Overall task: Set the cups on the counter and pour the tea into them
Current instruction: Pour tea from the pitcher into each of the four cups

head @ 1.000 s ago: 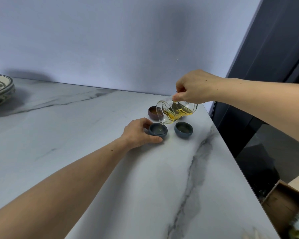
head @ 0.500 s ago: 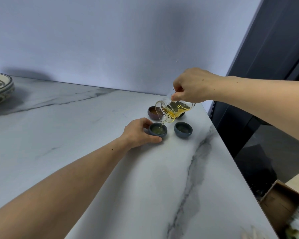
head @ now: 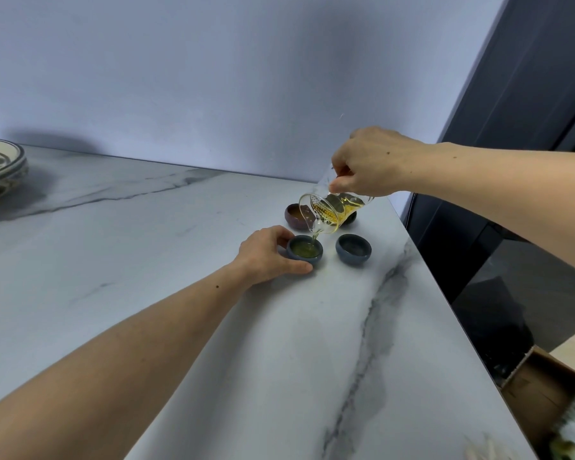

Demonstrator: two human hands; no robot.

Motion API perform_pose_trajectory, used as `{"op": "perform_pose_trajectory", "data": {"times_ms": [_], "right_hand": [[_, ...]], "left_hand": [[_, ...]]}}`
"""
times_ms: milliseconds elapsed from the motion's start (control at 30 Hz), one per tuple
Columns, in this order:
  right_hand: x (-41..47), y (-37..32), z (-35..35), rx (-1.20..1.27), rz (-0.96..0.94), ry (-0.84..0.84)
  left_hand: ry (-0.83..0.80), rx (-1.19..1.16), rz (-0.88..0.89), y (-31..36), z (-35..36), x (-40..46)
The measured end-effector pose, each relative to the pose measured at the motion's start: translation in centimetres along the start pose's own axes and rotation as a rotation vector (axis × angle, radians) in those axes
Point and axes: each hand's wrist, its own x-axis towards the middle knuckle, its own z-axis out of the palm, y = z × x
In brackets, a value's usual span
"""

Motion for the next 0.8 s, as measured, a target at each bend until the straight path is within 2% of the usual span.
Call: {"op": "perform_pose_trajectory", "data": {"times_ms": [500,800], "right_hand": [[-0.1,0.6,0.7,0.024,0.039,-0.024],[-1.5,2.0,0.9,0.187,0.172,-0.075]], "left_hand": [[-0.009,-0.013,-0.01,0.0,0.0,0.0],[-0.004,-0.035,-0.012,0.0,0.0,-0.1]]}}
